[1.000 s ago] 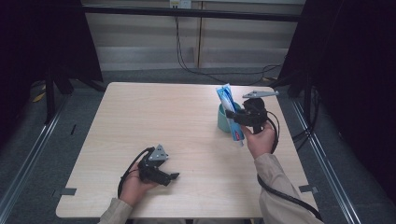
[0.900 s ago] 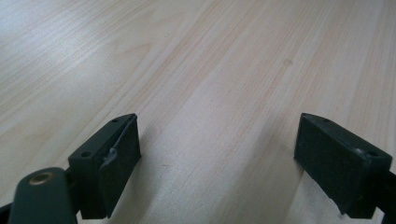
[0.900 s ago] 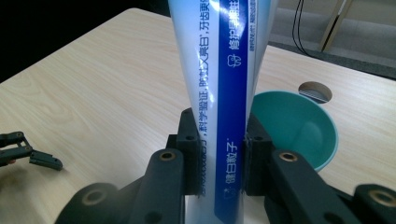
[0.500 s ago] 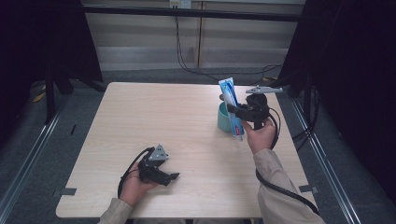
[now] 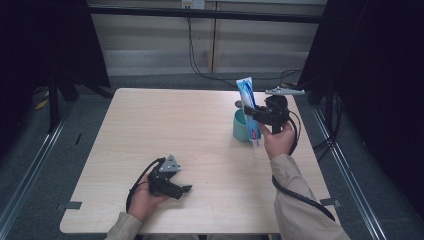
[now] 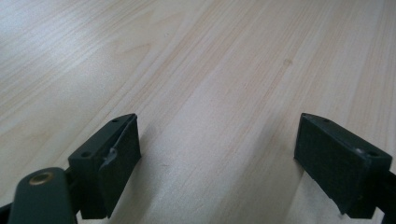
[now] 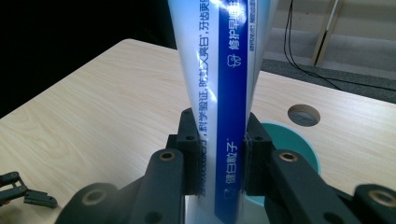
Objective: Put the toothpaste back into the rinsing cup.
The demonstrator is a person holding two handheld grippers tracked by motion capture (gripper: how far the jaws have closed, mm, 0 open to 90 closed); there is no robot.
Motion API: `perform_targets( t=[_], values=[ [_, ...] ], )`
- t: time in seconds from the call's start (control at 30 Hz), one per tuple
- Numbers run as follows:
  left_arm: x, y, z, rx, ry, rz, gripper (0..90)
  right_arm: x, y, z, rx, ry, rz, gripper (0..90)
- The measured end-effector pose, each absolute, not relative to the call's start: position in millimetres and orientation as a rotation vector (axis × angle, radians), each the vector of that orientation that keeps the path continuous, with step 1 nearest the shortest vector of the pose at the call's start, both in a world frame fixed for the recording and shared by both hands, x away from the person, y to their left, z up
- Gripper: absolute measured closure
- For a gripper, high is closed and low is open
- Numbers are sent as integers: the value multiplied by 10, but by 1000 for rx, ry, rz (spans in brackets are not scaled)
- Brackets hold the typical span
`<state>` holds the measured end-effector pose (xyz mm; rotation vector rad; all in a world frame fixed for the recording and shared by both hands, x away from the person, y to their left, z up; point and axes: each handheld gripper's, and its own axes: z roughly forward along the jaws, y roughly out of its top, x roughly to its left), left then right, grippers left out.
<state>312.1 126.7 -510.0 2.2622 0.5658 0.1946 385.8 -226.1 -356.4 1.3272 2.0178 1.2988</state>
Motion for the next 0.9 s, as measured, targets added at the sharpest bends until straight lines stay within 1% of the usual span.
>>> perform_targets(
  t=[0.9],
  values=[
    [3124,1268,-5099,2264,562,199,140,4003,-2245,-3433,1335,1955,1336,742]
  ],
)
